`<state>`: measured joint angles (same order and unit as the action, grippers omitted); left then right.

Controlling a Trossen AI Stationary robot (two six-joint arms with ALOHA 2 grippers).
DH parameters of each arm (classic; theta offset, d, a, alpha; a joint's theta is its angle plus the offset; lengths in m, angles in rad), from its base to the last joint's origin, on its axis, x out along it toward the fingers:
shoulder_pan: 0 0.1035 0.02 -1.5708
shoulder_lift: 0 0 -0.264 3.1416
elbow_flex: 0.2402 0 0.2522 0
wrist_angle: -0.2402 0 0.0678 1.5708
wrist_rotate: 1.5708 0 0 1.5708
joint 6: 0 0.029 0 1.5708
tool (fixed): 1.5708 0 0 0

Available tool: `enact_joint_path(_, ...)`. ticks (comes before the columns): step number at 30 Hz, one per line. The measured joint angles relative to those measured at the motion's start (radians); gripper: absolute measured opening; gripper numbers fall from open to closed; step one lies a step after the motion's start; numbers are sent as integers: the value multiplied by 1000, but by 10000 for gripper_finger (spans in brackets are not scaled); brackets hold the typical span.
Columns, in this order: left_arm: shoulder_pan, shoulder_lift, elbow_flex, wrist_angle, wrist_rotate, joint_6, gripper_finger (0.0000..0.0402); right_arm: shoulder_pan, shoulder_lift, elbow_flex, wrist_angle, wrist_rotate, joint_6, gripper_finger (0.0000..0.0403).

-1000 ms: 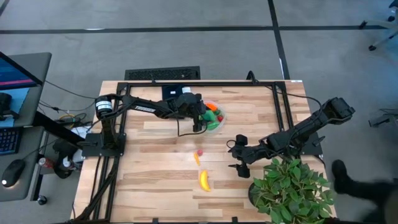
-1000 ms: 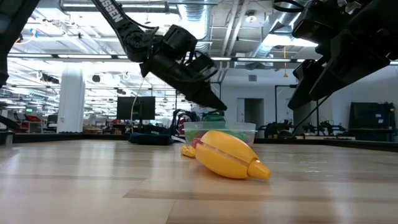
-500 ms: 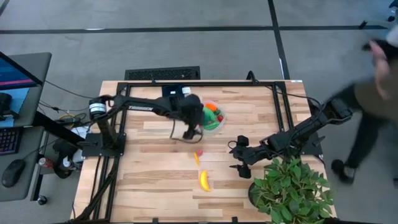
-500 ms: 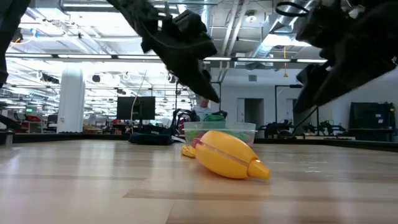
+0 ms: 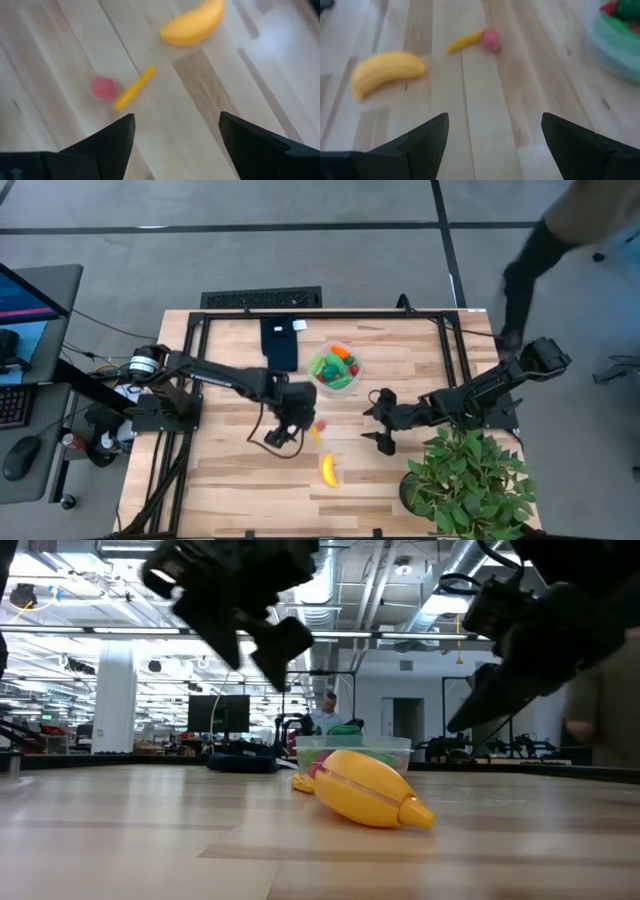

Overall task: Pick and placing Produce into tupperware
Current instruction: Put the pink peach into the transparent container

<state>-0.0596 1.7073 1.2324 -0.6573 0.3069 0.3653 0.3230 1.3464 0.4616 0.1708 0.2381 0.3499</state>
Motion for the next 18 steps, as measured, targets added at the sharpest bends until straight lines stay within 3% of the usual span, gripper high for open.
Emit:
enact_joint_path(3, -33, -1, -29, -59, -55, -68, 279, -2, 0, -1, 58, 0, -20, 312)
enact_joint_path(9, -63, -23, -134, -110, -66, -207, 279, 32, 78, -1, 225, -1, -110, 312)
enact_joint_path(18, -86, -148, -340, 49, -140, -303, 279, 9, 266, 1, 448, -4, -164, 312)
